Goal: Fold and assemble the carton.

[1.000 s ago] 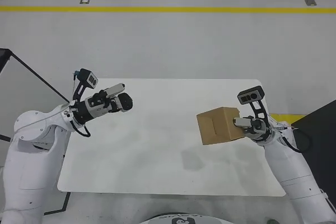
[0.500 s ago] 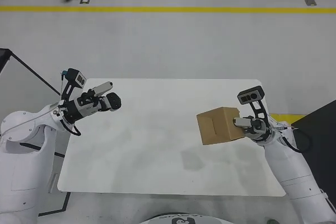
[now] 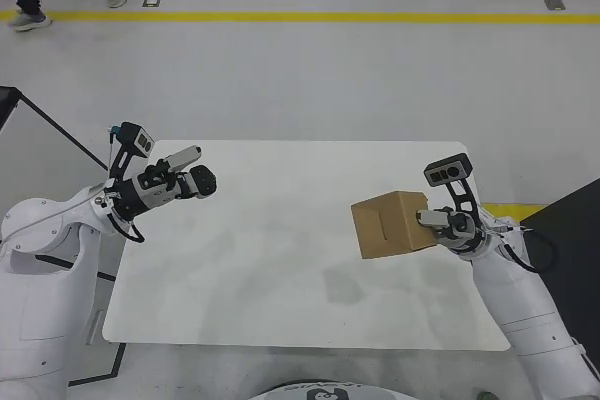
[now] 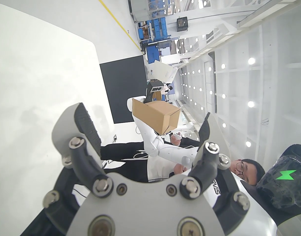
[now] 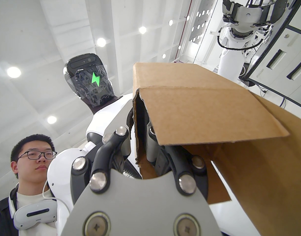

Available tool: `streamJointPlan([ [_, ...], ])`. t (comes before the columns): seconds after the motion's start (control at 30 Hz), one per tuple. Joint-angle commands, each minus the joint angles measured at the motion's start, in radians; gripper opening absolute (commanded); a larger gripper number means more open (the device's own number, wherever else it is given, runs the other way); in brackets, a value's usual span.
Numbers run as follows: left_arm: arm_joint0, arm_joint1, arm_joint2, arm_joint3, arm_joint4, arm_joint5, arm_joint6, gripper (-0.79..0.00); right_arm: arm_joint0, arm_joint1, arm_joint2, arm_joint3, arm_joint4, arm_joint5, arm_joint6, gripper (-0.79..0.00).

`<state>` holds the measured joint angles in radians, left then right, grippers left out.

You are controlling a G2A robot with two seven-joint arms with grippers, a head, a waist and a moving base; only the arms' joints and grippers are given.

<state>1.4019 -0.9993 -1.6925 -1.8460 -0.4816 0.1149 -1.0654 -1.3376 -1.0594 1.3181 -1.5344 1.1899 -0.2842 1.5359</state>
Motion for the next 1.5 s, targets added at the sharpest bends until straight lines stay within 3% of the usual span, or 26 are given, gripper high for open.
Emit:
streamJointPlan([
  [0.0,0.0,0.0,0.0,0.0,0.0,0.0,0.0,0.0,0.0,0.0,0.0,0.0,0.0,0.0,0.0,-0.785],
  [0.1,0.0,0.0,0.0,0.0,0.0,0.0,0.0,0.0,0.017,0.004,0.02,-0.023,-0.077,-0.006,-0.035,-0.785],
  [0.3,0.0,0.0,0.0,0.0,0.0,0.0,0.0,0.0,0.138,0.033,0.112,-0.092,-0.506,-0.036,-0.055,-0.785],
  [0.47,0.0,0.0,0.0,0.0,0.0,0.0,0.0,0.0,0.231,0.05,0.11,-0.217,-0.912,-0.076,-0.076,-0.785],
  [0.57,0.0,0.0,0.0,0.0,0.0,0.0,0.0,0.0,0.254,0.052,0.089,-0.255,-0.996,-0.104,-0.104,-0.785],
  [1.0,0.0,0.0,0.0,0.0,0.0,0.0,0.0,0.0,0.253,0.052,0.089,-0.257,-0.999,-0.105,-0.112,-0.785],
  [1.07,0.0,0.0,0.0,0.0,0.0,0.0,0.0,0.0,0.257,0.054,0.078,-0.296,-1.066,-0.135,-0.135,-0.785],
  [1.27,0.0,0.0,0.0,0.0,0.0,0.0,0.0,0.0,0.352,0.071,-0.097,-0.378,-1.361,-0.179,-0.178,-0.785],
  [1.47,0.0,0.0,0.0,0.0,0.0,0.0,0.0,0.0,0.481,0.09,-0.337,-0.337,-1.542,-0.229,-0.229,-0.785],
])
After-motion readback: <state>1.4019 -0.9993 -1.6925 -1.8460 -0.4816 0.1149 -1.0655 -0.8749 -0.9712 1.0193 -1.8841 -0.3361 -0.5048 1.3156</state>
